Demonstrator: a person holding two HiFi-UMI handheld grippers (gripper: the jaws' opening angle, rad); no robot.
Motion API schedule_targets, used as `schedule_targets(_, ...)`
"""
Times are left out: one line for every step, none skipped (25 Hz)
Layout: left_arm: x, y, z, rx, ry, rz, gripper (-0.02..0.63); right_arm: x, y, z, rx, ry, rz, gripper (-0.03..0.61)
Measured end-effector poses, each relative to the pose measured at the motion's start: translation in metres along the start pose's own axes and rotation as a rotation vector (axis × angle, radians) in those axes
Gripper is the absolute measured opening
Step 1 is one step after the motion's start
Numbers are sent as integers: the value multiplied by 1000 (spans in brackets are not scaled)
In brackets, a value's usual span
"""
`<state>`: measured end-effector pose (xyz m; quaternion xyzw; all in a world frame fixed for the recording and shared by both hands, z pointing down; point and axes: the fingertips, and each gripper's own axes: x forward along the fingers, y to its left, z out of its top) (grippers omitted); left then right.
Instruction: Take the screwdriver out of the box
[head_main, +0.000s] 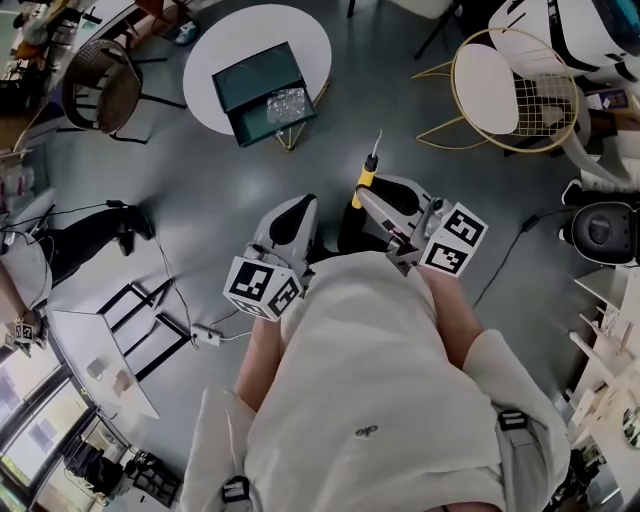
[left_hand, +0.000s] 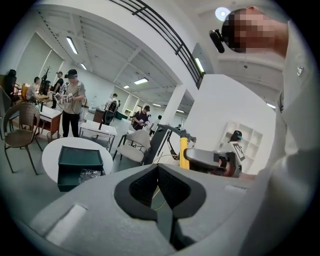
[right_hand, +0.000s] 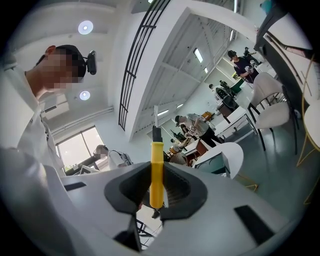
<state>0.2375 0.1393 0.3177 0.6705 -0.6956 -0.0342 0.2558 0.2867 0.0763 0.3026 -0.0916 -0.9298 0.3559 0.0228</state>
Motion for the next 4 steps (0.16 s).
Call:
schedule_targets(-1, 0, 0, 2, 0, 0, 11, 0, 1, -2, 1, 1, -3, 78)
schedule_targets(-2, 1, 0, 3, 0, 1, 11, 1, 1, -3, 2, 1, -5, 78)
schedule_targets(-3, 1, 1, 5, -2, 1, 11, 1, 1, -4, 1, 2, -8, 78)
schedule_targets(-4, 2, 2, 7, -4, 2, 11, 1, 1, -5, 0, 3, -9, 78)
